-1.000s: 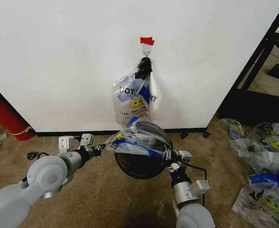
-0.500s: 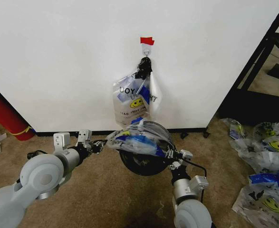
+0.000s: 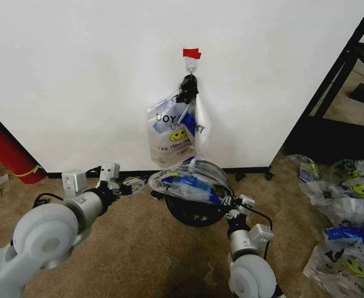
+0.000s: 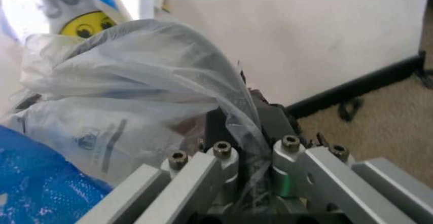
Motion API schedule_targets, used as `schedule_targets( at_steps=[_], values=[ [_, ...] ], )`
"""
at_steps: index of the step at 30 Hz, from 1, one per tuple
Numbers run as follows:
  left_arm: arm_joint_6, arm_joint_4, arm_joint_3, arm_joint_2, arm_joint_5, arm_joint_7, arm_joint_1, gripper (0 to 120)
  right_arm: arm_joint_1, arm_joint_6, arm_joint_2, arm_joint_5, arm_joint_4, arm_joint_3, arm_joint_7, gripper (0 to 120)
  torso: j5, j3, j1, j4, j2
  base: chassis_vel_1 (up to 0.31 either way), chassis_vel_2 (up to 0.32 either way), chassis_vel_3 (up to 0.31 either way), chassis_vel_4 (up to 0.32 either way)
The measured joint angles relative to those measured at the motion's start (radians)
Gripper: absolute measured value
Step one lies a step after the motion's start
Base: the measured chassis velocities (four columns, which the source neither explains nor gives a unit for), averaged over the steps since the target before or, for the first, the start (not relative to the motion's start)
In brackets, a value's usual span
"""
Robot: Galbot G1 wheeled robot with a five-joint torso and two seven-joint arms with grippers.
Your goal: Pick up the garbage bag from the wall and place it over the trash bin.
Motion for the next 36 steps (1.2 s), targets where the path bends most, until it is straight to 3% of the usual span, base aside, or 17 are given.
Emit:
schedule_targets(
  at_steps=[1,5,8,15,24,31,36],
  values=[
    [0.0,0.0,0.0,0.0,0.0,0.0,0.0,97,0.0,0.0,0.0,0.0,0.0,0.0,0.0,0,0.0,0.0,0.0,0.0,0.0,0.0,0.0,0.0,0.0],
    [-0.051,-0.002,0.051,0.023,0.075,0.163,-0.023,100,0.006,0.006,-0.015,-0.023,0.002,-0.017,-0.022,0,0.0,0.0,0.0,0.001,0.0,0.0,0.0,0.0,0.0],
    [-0.066,0.042,0.145,0.053,0.135,0.263,-0.107,100,-0.006,0.016,-0.029,-0.047,0.011,-0.02,-0.037,0,0.0,0.0,0.0,-0.0001,0.0,0.0,0.0,0.0,0.0],
    [-0.07,0.123,0.329,0.051,0.188,0.284,-0.23,100,-0.024,0.025,-0.034,-0.065,0.028,-0.019,-0.05,0,-0.0004,0.0,0.0,0.0003,0.0,0.0,0.0,0.0,0.0],
    [-0.066,0.195,0.413,0.02,0.21,0.271,-0.325,98,-0.038,0.025,-0.03,-0.08,0.043,-0.02,-0.054,0,-0.0001,0.0,0.0,0.0001,0.0,0.0,0.0,0.0,0.0],
    [-0.064,0.195,0.405,0.024,0.23,0.263,-0.297,77,-0.041,0.025,-0.028,-0.078,0.039,-0.024,-0.053,0,0.0,0.0,0.0,0.0002,0.0,0.0,0.0,0.0,0.0],
    [-0.066,0.19,0.4,0.028,0.248,0.259,-0.273,54,-0.034,0.007,-0.011,-0.07,0.049,-0.031,-0.047,0,-0.0002,0.0,0.0,0.0002,0.0,0.0,0.0,0.0,0.0]
  ],
)
